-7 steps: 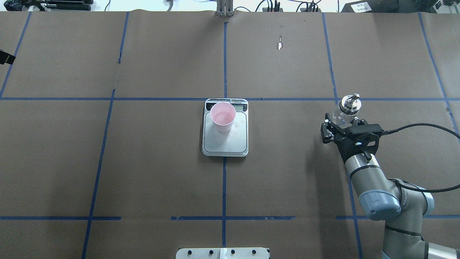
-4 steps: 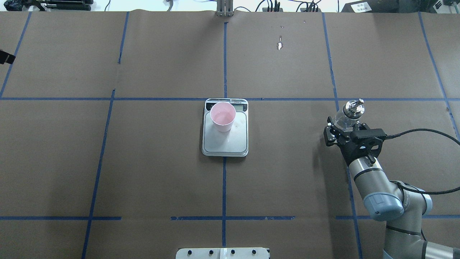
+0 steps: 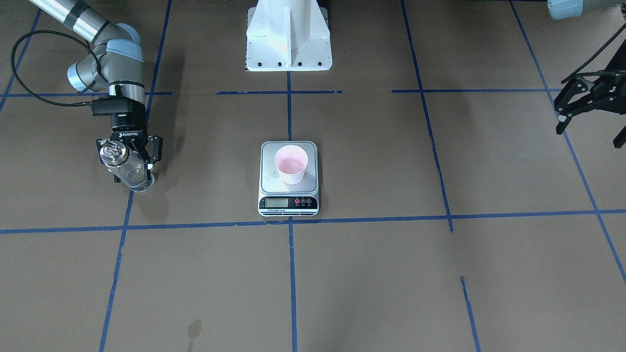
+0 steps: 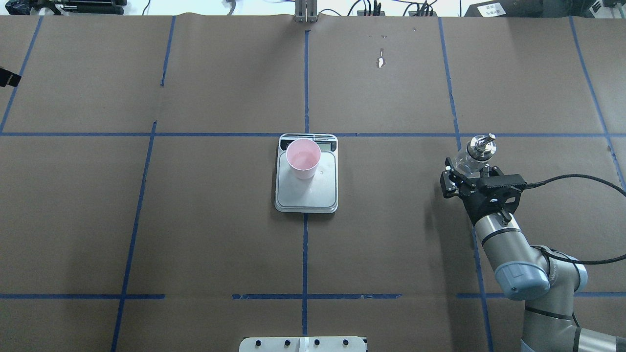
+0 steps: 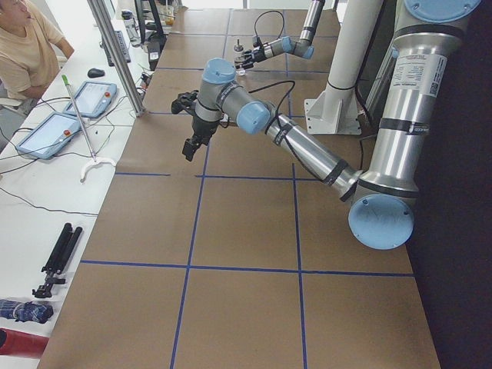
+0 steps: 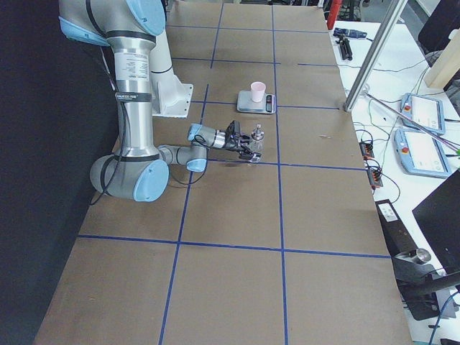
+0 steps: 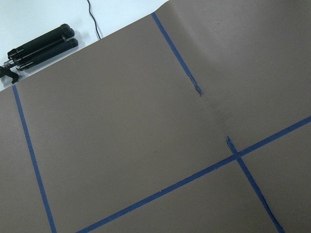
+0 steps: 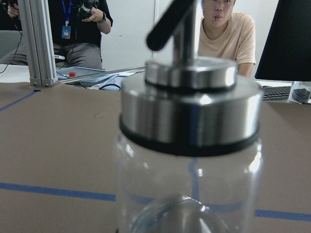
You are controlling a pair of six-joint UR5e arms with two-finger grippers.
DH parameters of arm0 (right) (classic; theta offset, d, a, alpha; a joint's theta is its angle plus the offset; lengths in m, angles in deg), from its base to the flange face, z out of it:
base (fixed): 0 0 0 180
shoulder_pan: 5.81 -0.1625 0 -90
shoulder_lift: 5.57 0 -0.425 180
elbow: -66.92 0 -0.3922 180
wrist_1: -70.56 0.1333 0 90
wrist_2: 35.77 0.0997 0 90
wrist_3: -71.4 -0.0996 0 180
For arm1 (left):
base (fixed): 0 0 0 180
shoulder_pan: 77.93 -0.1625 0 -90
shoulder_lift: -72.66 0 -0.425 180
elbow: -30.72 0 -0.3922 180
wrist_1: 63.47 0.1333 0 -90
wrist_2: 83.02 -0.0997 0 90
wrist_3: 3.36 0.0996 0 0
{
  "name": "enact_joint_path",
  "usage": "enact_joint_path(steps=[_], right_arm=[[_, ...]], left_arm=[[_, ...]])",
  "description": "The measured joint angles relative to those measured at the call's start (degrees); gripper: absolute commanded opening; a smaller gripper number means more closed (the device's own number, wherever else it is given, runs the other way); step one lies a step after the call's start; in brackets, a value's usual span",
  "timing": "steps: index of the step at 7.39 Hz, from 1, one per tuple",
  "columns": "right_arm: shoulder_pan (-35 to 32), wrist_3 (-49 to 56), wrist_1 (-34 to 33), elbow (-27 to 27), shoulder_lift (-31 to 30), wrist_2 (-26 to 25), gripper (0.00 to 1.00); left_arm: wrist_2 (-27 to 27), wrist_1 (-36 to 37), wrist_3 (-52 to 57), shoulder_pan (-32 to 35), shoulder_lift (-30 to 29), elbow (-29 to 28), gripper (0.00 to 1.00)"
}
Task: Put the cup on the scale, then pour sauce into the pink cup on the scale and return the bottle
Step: 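Carry the bottle with the right gripper back to its starting spot, then lower the glass bottle onto the table, open the right gripper and withdraw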
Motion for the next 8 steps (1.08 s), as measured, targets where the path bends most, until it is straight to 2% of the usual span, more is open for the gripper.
enact_joint_path(steps=[5, 8], right_arm=[[0.02, 0.16, 0.11, -0.79, -0.62, -0.27, 1.0], [2.53, 0.11, 0.1, -2.75, -1.0, -1.04, 1.0]], left_arm=[[-0.07, 0.01, -0.52, -0.04, -0.03, 0.14, 1.0], [-0.11, 0.01, -1.67, -0.05, -0.01, 0.45, 1.0]])
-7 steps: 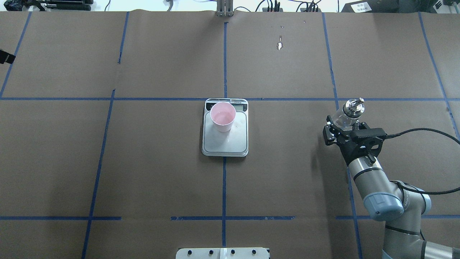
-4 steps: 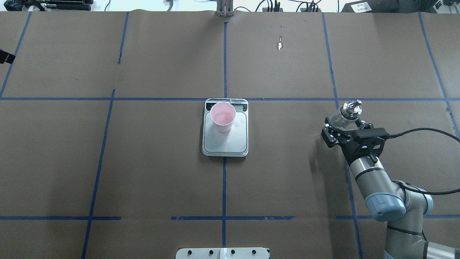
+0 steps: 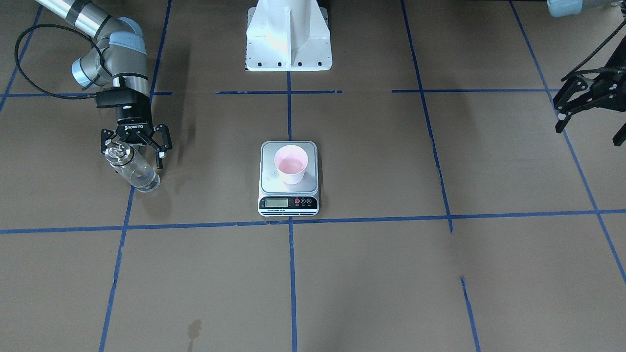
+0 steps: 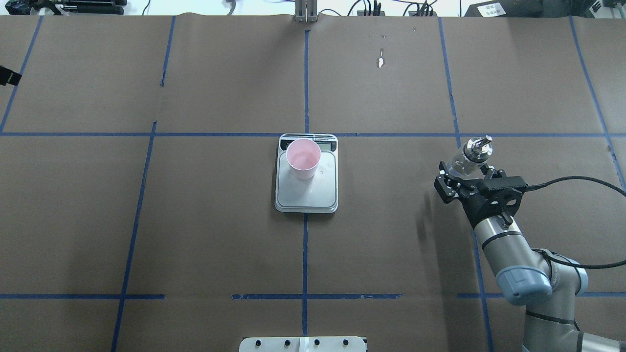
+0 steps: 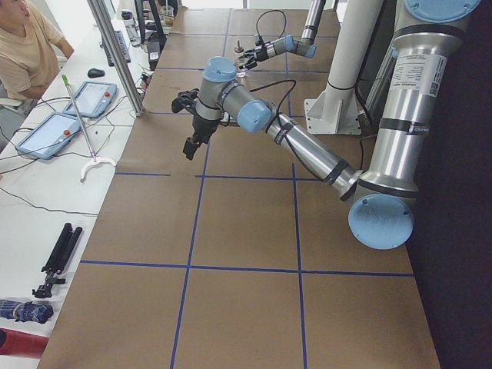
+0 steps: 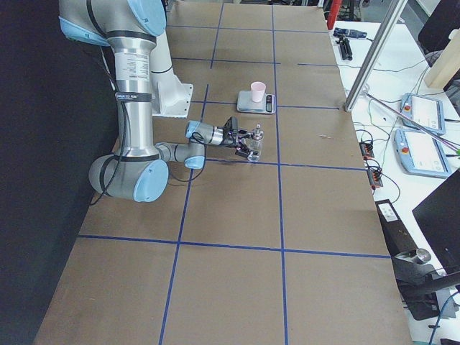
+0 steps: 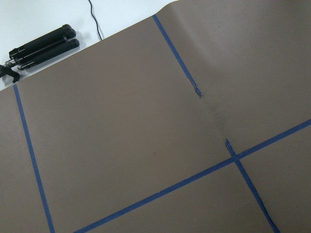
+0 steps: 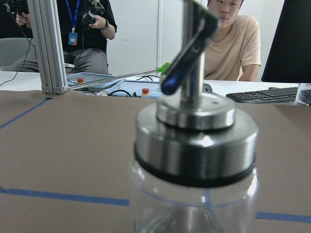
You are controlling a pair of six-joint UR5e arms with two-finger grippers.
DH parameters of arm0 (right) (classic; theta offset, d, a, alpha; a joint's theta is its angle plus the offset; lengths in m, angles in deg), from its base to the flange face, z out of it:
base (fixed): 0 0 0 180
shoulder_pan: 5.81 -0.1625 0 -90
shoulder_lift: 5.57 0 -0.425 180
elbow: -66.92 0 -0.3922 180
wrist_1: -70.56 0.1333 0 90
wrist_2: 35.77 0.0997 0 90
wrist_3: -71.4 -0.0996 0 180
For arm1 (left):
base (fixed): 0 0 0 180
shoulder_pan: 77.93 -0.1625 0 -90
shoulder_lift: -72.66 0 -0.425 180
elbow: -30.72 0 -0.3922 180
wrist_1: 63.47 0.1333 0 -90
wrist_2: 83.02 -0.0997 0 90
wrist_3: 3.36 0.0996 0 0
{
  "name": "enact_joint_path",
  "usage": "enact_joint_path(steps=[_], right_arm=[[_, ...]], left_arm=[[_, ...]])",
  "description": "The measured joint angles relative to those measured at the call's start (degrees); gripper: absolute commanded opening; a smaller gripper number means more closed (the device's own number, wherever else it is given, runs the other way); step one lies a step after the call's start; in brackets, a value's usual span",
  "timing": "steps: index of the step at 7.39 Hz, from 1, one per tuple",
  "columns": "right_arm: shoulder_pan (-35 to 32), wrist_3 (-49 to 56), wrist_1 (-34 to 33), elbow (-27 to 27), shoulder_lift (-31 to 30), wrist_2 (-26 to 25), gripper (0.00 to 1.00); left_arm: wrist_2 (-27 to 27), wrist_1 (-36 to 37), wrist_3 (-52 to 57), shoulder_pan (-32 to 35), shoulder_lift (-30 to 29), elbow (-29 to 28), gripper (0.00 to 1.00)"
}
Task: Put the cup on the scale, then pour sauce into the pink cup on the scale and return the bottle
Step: 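Lower the glass bottle onto the table, open the right gripper and withdraw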
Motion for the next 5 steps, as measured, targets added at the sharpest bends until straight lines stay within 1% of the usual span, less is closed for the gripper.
enact_joint_path(steps=[2, 4, 5], right_arm=[[3.4, -0.03, 0.05, -1.02, -2.29, -1.2, 1.0], [5.86, -0.05, 0.06, -4.3, -7.17, -1.19, 1.0], [6.61, -0.11, 0.08, -6.51, -10.27, -0.12, 1.0]], left_arm=[[-0.04, 0.0, -0.06, -0.06, 0.07, -0.05, 1.0], [0.01, 0.0, -0.07, -0.08, 0.12, -0.11, 1.0], [0.03, 0.02, -0.06, -0.09, 0.15, -0.13, 1.0]])
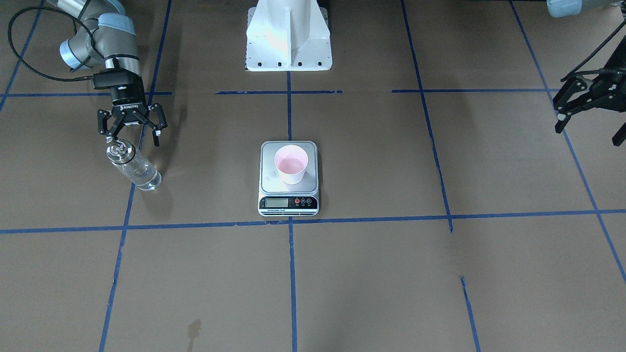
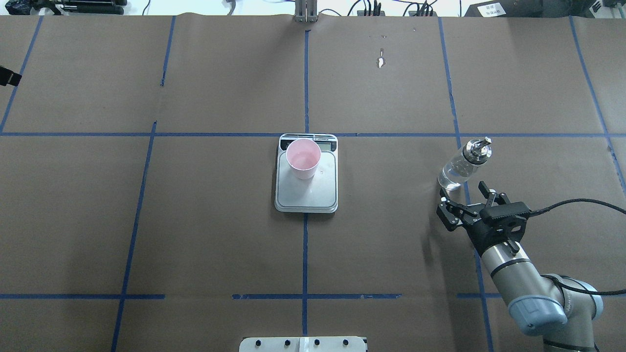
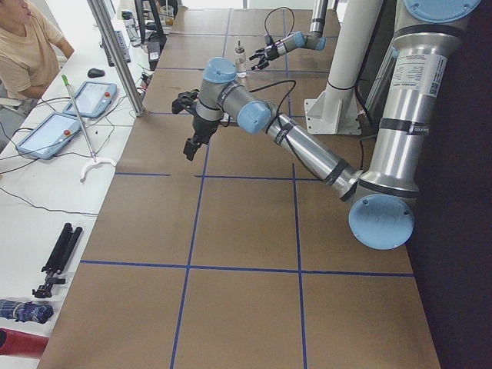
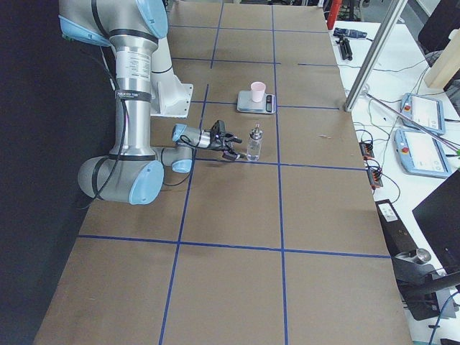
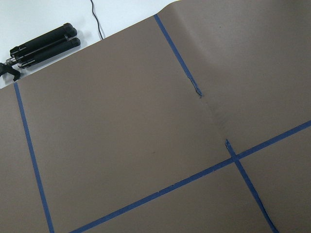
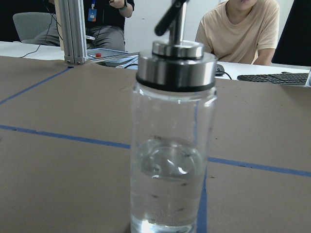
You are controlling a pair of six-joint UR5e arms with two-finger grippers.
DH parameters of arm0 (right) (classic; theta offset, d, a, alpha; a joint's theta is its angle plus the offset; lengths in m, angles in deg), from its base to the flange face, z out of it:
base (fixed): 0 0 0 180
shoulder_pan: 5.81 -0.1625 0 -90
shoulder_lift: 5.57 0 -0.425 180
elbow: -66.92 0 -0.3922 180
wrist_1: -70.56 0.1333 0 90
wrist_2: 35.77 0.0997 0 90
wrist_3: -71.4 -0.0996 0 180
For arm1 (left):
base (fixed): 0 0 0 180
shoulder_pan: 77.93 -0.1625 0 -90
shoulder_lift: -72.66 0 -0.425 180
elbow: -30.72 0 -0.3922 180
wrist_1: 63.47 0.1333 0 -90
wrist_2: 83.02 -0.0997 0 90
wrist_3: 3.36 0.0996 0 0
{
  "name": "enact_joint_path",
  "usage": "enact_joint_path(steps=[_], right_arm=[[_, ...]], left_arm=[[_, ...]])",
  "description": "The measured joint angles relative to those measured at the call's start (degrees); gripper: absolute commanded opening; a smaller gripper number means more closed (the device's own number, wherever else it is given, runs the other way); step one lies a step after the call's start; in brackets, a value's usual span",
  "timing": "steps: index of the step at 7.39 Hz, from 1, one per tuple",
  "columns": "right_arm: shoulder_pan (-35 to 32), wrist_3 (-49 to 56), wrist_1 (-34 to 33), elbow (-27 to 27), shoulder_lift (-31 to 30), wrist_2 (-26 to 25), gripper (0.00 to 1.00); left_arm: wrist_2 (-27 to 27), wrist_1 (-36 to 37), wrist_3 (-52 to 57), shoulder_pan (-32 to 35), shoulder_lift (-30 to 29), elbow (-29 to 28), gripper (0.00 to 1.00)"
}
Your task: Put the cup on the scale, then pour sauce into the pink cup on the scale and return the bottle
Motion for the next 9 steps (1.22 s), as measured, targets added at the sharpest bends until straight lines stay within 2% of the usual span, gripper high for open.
enact_joint_path(steps=[2, 3, 4, 5, 6, 7, 8, 9], right_arm=[[0.34, -0.07, 2.71, -4.17, -7.91, 5.71, 1.0], [-0.44, 0.0, 5.3, -4.94, -11.38, 10.23, 1.0], [-3.78, 0.23, 7.15, -5.04, -13.59, 17.59, 1.0], [-10.86, 1.96, 7.94, -4.94, -14.5, 28.48, 1.0], [-22.32, 7.22, 7.67, -4.47, -14.44, 43.07, 1.0], [-36.99, 15.5, 4.9, -3.06, -12.84, 59.98, 1.0], [-51.43, 24.92, -2.31, -1.07, -8.68, 75.99, 1.0], [-62.29, 33.86, -13.22, 0.23, -3.48, 87.51, 1.0]], left_arm=[[0.01, 0.0, 0.0, -0.06, 0.14, -0.15, 1.0], [0.01, -0.01, 0.02, -0.07, 0.27, -0.24, 1.0], [0.01, -0.02, 0.05, -0.08, 0.41, -0.33, 1.0], [0.03, -0.02, 0.07, -0.08, 0.5, -0.39, 1.0], [0.11, -0.02, 0.08, -0.05, 0.56, -0.42, 1.0], [0.28, 0.0, 0.1, -0.01, 0.63, -0.46, 1.0], [0.51, 0.06, 0.16, -0.01, 0.71, -0.55, 1.0], [0.71, 0.15, 0.26, 0.03, 0.8, -0.74, 1.0]])
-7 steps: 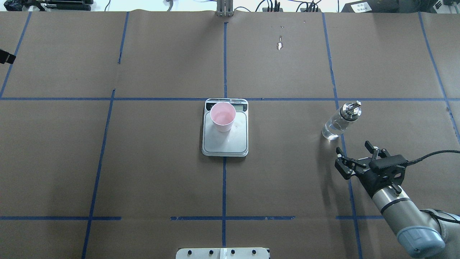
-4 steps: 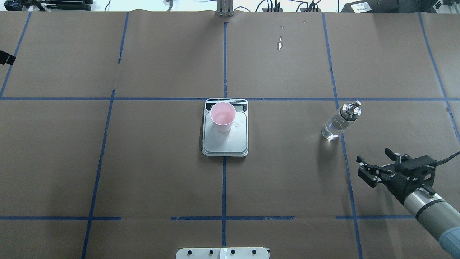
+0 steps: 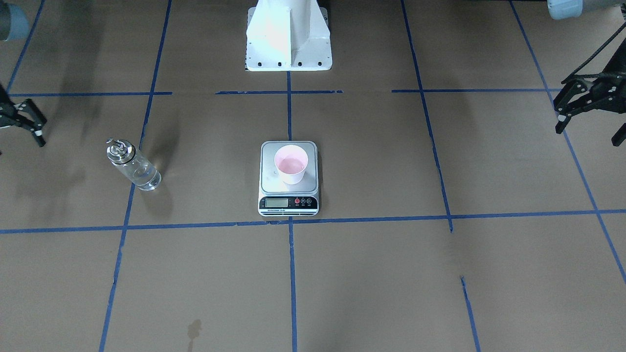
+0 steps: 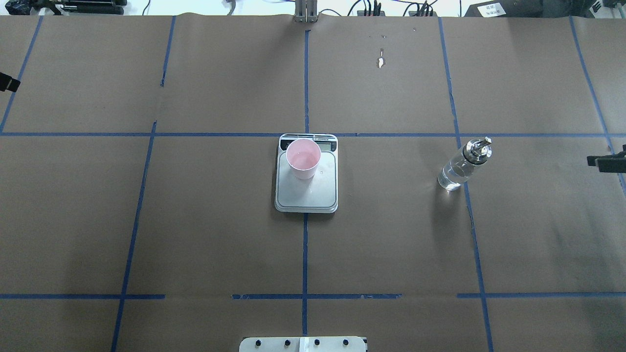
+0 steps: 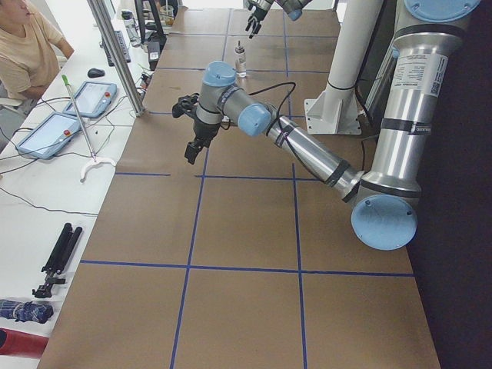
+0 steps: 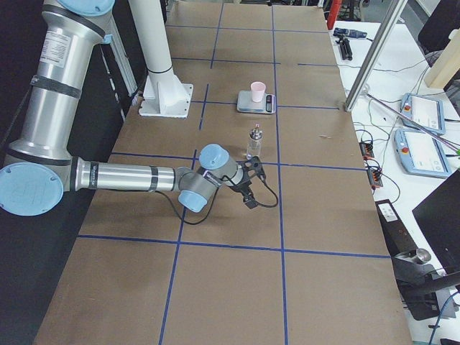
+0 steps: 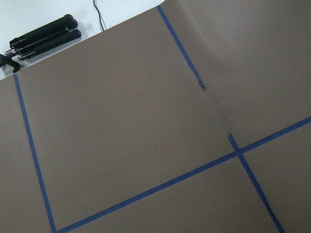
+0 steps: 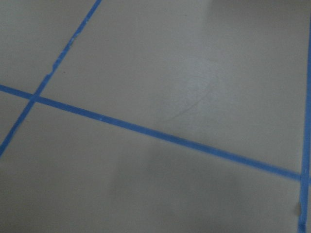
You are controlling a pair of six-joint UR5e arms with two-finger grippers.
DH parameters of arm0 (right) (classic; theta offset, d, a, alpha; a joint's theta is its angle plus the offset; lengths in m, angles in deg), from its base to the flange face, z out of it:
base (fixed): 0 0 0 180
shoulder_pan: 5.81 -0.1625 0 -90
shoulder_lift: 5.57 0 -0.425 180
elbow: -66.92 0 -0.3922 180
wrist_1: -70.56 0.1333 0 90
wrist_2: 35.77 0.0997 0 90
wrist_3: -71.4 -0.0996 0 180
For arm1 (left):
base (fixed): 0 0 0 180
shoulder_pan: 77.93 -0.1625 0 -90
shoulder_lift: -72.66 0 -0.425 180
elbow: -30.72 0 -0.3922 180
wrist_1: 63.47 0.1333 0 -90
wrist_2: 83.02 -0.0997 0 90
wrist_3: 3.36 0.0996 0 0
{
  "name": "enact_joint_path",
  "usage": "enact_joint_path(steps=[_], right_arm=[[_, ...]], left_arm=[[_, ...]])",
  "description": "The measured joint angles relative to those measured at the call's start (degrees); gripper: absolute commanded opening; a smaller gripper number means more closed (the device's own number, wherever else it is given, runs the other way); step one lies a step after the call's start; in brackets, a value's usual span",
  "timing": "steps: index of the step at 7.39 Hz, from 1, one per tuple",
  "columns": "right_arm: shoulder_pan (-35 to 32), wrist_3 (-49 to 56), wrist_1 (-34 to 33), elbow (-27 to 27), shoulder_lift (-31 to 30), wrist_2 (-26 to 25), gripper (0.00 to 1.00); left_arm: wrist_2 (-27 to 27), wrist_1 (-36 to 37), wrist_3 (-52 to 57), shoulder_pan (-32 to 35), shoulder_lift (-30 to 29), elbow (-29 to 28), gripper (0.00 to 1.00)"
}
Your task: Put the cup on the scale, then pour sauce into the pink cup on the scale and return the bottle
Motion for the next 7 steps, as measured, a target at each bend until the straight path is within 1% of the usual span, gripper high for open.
enact_joint_path(steps=[1, 2, 3, 4, 5, 7], right_arm=[[-7.25, 8.52, -13.98, 0.39, 5.68, 6.64, 1.0], [-11.78, 17.06, -28.84, 0.51, 11.41, 10.02, 1.0], [-14.96, 24.85, -42.38, 0.44, 16.0, 11.54, 1.0], [-17.45, 32.23, -52.98, -0.41, 18.0, 12.07, 1.0], [-19.11, 38.43, -58.4, -2.0, 17.03, 12.19, 1.0], [-19.6, 42.9, -61.39, -3.3, 14.1, 12.31, 1.0]], left_arm=[[0.88, 0.08, 0.24, 0.14, 0.26, -0.61, 1.0], [3.68, 0.06, 1.13, 0.92, 0.94, -1.93, 1.0], [7.02, 0.06, 3.42, 3.54, 1.76, -4.3, 1.0], [8.81, 0.54, 7.13, 7.41, 2.32, -7.79, 1.0], [9.56, 2.69, 11.19, 11.61, 2.48, -11.94, 1.0], [11.01, 10.69, 17.33, 19.11, 1.15, -19.14, 1.0]])
